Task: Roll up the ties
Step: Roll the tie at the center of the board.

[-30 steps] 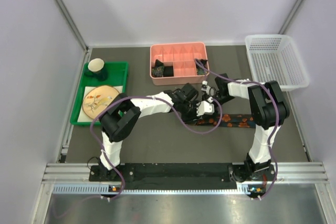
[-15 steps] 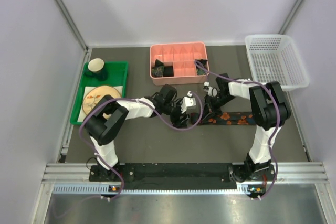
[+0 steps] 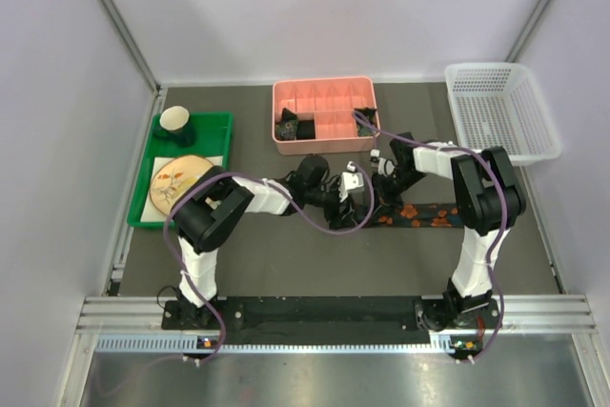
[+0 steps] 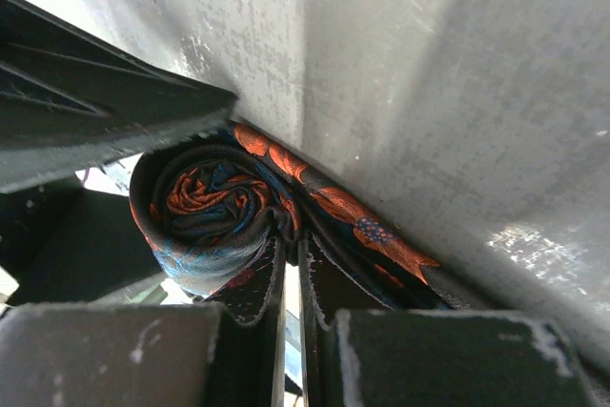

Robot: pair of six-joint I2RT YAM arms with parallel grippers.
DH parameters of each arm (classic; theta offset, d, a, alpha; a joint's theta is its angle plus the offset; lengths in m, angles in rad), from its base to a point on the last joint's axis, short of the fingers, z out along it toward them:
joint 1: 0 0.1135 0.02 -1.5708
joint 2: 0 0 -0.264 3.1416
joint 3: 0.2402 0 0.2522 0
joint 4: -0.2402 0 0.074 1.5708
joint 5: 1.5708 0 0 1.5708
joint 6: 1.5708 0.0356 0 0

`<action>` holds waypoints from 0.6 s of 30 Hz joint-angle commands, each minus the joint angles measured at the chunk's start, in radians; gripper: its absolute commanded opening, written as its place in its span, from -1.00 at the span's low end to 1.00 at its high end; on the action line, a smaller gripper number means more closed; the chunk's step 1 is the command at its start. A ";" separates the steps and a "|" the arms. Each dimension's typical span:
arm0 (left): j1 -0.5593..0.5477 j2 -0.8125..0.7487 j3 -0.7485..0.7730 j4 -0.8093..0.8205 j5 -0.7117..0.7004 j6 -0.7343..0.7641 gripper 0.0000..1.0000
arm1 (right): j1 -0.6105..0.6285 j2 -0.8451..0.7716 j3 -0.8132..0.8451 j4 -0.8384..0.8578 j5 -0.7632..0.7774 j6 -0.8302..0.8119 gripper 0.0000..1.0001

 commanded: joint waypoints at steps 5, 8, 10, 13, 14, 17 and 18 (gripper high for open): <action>-0.022 0.078 0.054 0.147 0.029 -0.070 0.31 | 0.010 0.080 0.000 0.105 0.227 -0.026 -1.00; -0.031 0.084 0.052 0.139 0.040 -0.047 0.14 | 0.010 0.092 0.011 0.105 0.208 -0.017 -1.00; -0.041 0.080 0.048 0.133 0.043 -0.044 0.11 | 0.010 0.094 0.012 0.113 0.201 -0.012 -1.00; -0.056 0.078 0.048 0.131 0.040 -0.059 0.07 | 0.022 0.099 0.012 0.133 0.188 0.008 -1.00; -0.059 0.083 0.052 0.131 0.038 -0.067 0.03 | 0.024 0.100 0.011 0.142 0.181 0.020 -1.00; -0.077 0.090 0.069 0.090 0.006 -0.055 -0.27 | 0.038 0.100 0.003 0.160 0.161 0.041 -1.00; -0.080 0.090 0.074 0.069 -0.017 -0.043 -0.35 | 0.041 0.100 0.000 0.164 0.149 0.044 -1.00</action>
